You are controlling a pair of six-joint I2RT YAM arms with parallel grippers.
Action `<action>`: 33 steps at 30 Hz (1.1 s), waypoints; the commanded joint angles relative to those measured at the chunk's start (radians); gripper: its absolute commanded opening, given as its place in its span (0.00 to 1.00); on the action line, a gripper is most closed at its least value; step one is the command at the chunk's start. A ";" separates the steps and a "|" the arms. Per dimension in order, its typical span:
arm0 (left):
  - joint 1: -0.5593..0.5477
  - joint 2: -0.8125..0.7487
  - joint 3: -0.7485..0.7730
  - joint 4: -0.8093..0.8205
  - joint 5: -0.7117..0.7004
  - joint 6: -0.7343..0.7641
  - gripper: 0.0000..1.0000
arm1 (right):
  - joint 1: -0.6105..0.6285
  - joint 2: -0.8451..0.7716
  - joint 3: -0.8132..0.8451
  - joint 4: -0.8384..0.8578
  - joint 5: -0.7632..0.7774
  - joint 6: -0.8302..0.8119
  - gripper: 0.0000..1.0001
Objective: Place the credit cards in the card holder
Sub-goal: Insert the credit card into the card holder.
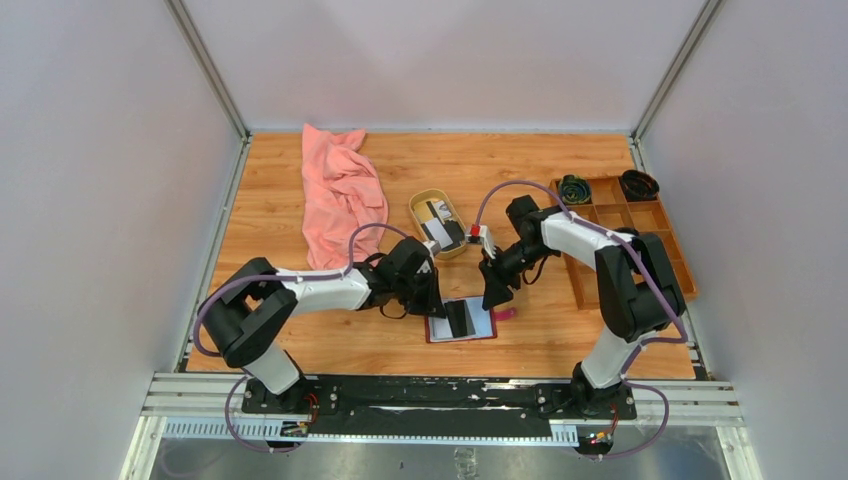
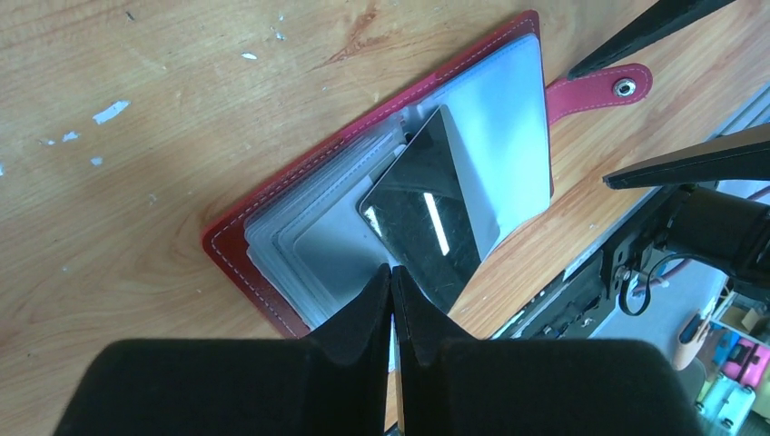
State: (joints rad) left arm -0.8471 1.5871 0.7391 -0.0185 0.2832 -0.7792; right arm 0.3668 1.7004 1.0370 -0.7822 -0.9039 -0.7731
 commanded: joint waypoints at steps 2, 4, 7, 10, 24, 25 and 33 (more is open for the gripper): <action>-0.013 0.036 0.032 -0.001 -0.013 0.000 0.08 | 0.021 0.015 0.023 -0.029 0.020 0.010 0.49; -0.015 0.043 0.039 -0.001 -0.011 0.001 0.08 | 0.020 0.014 0.023 -0.029 0.020 0.011 0.49; -0.016 0.057 0.051 -0.001 -0.007 0.001 0.08 | 0.021 0.014 0.024 -0.029 0.020 0.011 0.49; -0.018 0.071 0.063 0.000 -0.004 0.001 0.08 | 0.021 0.015 0.024 -0.029 0.022 0.011 0.49; -0.035 0.121 0.113 0.005 0.021 -0.004 0.08 | 0.021 0.016 0.028 -0.034 0.028 0.014 0.49; -0.037 0.122 0.114 0.007 0.023 -0.006 0.08 | 0.020 0.015 0.028 -0.035 0.027 0.014 0.49; -0.048 0.146 0.128 0.014 0.044 -0.020 0.08 | 0.021 0.011 0.030 -0.036 0.023 0.012 0.49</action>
State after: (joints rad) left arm -0.8806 1.7054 0.8425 -0.0021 0.3130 -0.7933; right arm 0.3714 1.7084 1.0409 -0.7856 -0.8886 -0.7723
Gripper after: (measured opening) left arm 0.081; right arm 0.489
